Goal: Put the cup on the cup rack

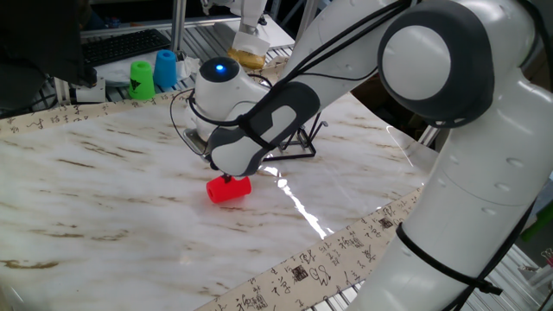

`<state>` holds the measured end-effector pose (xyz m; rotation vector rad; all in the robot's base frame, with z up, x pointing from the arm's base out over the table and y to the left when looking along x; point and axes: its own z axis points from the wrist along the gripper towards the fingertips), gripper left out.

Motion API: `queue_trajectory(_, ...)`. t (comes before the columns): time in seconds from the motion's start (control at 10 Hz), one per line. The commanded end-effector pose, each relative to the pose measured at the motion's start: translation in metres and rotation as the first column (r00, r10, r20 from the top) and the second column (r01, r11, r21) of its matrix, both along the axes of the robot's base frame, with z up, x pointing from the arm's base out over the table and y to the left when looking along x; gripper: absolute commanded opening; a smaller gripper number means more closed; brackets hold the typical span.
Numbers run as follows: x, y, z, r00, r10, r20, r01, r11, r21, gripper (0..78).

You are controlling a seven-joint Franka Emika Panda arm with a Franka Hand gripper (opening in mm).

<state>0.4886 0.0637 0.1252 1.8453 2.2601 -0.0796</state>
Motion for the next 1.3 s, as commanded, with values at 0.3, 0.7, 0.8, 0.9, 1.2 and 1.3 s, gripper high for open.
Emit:
queue_trajectory(0.3, -0.011, -0.002, -0.012, 0.998, -0.054, 0.015, 0.054, 0.999, -0.005, 77.4)
queue_trajectory(0.7, -0.016, -0.003, -0.017, 0.997, -0.079, 0.025, 0.08, 0.997, -0.019, 77.4)
queue_trajectory(0.8, -0.017, -0.002, -0.02, 0.997, -0.071, 0.024, 0.072, 0.997, -0.032, 77.4)
queue_trajectory(0.9, -0.017, -0.002, -0.021, 0.997, -0.07, 0.024, 0.071, 0.997, -0.039, 77.4)
queue_trajectory(1.2, -0.02, -0.003, -0.025, 0.999, -0.043, 0.004, 0.043, 0.997, -0.058, 77.4)
queue_trajectory(1.3, -0.026, -0.004, -0.027, 1.0, -0.004, -0.018, 0.003, 0.997, -0.077, 77.4)
